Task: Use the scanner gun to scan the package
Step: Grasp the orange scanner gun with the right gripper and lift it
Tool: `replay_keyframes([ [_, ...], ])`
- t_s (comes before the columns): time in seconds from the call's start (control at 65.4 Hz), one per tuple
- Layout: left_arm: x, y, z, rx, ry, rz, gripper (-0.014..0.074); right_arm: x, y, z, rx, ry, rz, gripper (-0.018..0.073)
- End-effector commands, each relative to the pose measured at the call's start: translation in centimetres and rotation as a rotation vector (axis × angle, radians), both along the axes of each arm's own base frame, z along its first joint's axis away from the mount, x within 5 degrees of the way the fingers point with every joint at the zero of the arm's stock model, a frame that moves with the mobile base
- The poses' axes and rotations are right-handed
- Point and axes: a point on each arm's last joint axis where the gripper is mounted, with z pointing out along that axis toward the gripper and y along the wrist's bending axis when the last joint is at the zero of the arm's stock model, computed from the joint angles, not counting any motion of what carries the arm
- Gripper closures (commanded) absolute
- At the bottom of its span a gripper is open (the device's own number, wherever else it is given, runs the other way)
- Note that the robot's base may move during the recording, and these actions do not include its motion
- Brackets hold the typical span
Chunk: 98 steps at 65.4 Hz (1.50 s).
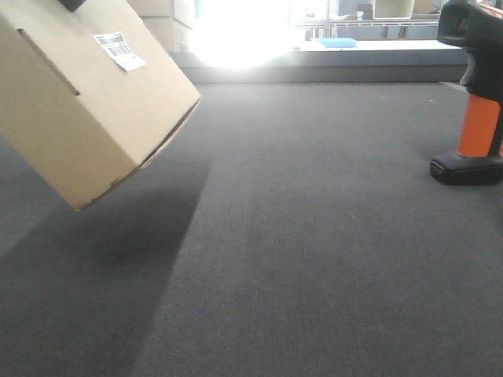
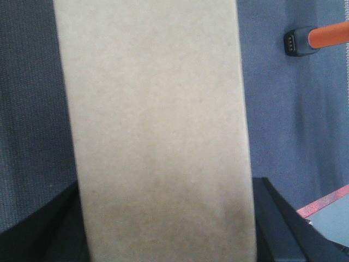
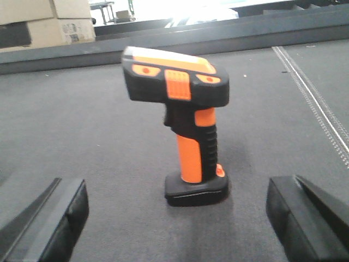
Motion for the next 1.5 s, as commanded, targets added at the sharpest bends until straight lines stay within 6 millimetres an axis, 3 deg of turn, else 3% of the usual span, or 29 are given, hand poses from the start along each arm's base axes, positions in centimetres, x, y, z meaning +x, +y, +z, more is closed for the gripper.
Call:
replay_keyframes([
  [0.0,-0.3,-0.1,0.7,-0.025,-0.027,0.005,0.0708,0.9,-0.2,-0.2,-0.006,-0.025,-0.029,-0.001],
  [0.382,-0.3,-0.1,0.7,-0.02,-0.037,-0.01,0.0708,6.8,-0.1,0.4,-0.032,0.034,-0.051,-0.001],
  [0.978,-0.3,-0.1,0.7,-0.02,-0.037,-0.011,0.0708,13.2,-0.1,-1.2,-0.061,0.06,-0.081,-0.001],
  [1.483,-0.3,-0.1,0.7,-0.019,-0.038,-0.012,0.0708,15.8,-0.1,-2.7,-0.077,0.064,-0.095,-0.001],
])
